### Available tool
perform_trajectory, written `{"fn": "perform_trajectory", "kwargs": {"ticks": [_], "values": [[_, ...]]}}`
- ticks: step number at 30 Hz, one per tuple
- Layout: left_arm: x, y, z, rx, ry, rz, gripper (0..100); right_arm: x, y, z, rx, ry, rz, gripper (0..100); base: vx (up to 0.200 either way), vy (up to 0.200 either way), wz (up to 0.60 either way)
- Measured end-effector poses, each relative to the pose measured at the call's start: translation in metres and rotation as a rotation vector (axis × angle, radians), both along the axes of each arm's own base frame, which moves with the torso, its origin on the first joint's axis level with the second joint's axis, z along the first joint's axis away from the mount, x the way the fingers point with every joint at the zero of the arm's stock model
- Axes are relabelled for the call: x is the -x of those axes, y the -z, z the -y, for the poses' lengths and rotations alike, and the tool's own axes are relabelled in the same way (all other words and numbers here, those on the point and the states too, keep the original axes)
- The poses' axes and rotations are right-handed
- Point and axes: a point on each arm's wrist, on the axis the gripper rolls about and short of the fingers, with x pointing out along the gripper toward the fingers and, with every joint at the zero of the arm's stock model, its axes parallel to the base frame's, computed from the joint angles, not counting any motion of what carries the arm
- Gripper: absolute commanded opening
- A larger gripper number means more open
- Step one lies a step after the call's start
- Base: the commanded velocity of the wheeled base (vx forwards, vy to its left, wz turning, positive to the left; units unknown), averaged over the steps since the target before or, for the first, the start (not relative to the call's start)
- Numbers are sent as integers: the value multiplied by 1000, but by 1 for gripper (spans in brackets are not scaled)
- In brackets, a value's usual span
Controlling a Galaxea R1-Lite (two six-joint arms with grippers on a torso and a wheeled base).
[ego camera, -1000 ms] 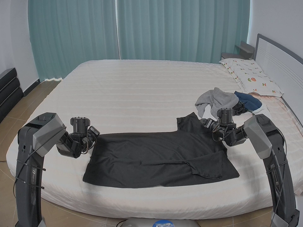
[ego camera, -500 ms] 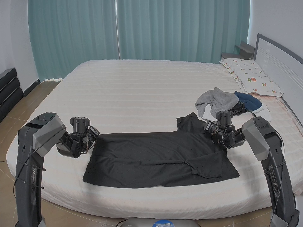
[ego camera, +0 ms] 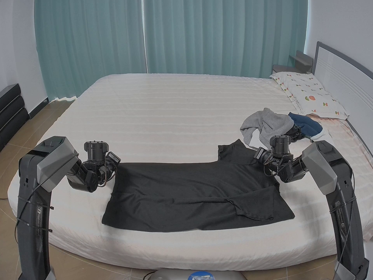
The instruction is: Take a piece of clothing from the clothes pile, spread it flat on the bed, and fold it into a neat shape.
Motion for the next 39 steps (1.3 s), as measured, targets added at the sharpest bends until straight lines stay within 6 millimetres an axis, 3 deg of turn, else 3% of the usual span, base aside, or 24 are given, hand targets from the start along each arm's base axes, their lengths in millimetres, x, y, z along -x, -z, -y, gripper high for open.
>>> {"fn": "perform_trajectory", "kwargs": {"ticks": [16,39], "values": [[6,-28,-13,2,-27,42,0,12,-40,21,-73,1,129,0,0,0,0],[21,-37,-11,-109,41,17,0,52,-57,41,-114,-91,82,0,0,0,0]]}}
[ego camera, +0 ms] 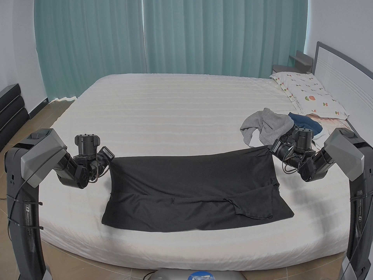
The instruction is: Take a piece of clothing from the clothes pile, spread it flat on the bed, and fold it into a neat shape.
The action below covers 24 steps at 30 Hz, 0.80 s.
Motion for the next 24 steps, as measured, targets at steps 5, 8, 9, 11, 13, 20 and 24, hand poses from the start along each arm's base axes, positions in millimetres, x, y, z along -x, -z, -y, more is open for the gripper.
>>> {"fn": "perform_trajectory", "kwargs": {"ticks": [5,8,9,11,13,20,24], "values": [[-1,-5,1,0,-5,33,0,3,-3,5,-5,0,26,0,0,0,0],[1,-5,1,0,-7,32,0,5,-1,6,-6,0,26,0,0,0,0],[1,-4,1,0,-7,29,0,5,-1,6,-6,-1,25,0,0,0,0],[4,-3,1,-1,-6,20,0,6,0,6,-7,-2,20,0,0,0,0],[7,0,1,-4,-5,5,0,7,0,6,-7,-2,17,0,0,0,0],[20,2,0,-33,16,-25,0,16,0,13,-10,-14,-9,0,0,0,0],[29,3,-1,-99,53,-51,0,26,2,15,-13,-44,-42,0,0,0,0]]}}
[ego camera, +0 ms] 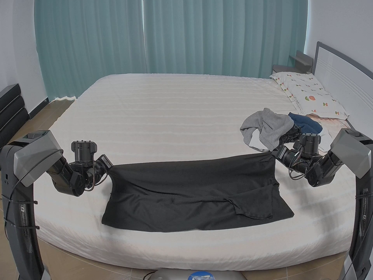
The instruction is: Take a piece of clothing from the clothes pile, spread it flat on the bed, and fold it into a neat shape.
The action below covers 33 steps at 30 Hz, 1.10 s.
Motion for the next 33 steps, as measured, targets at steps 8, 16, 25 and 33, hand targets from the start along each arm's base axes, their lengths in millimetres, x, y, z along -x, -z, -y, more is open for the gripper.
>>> {"fn": "perform_trajectory", "kwargs": {"ticks": [8,16,25,33], "values": [[25,12,1,-127,75,2,0,27,10,8,40,-58,-81,0,0,0,0],[57,35,4,-243,163,-64,0,59,33,22,123,-121,-186,0,0,0,0],[71,54,7,-258,193,-127,100,72,47,24,143,-148,-239,0,0,0,0],[80,59,12,-257,209,-161,100,70,49,24,135,-145,-238,100,0,0,0]]}}
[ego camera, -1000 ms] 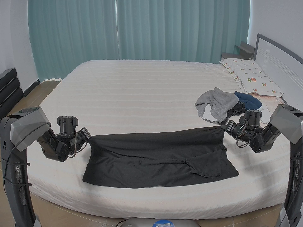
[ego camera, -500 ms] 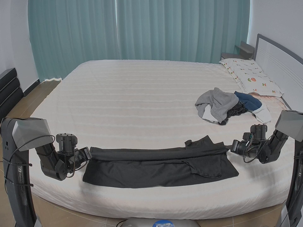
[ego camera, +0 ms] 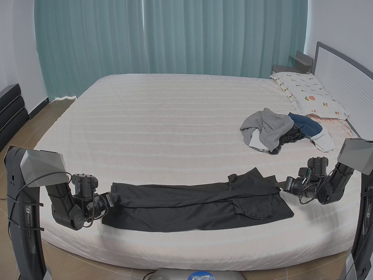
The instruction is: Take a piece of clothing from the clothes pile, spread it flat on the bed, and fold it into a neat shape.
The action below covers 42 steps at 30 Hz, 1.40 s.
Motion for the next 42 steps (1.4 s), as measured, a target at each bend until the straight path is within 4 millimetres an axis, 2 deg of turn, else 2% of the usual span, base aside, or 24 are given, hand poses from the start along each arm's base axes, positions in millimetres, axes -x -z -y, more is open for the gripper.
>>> {"fn": "perform_trajectory", "kwargs": {"ticks": [5,12,18,22,29,37,38,42], "values": [[5,-2,-1,7,-10,-5,100,-2,-7,2,-20,17,16,100,0,0,0],[4,-21,-7,140,-118,52,100,-13,-26,-1,-171,116,23,100,0,0,0],[-18,-41,-7,277,-157,129,100,-25,-30,-7,-285,177,-8,100,0,0,0],[-38,-47,-6,331,-175,109,100,-30,-28,-10,-322,196,-22,100,0,0,0],[-64,-33,-1,361,-179,72,100,-37,-23,-10,-347,214,-46,100,0,0,0],[-67,-21,3,359,-172,47,100,-40,-18,-11,-347,220,-55,100,0,0,0],[-67,-20,4,357,-170,46,0,-40,-17,-11,-346,222,-55,100,0,0,0],[-68,-17,8,359,-159,63,0,-42,-14,-12,-333,238,-55,100,0,0,0]]}}
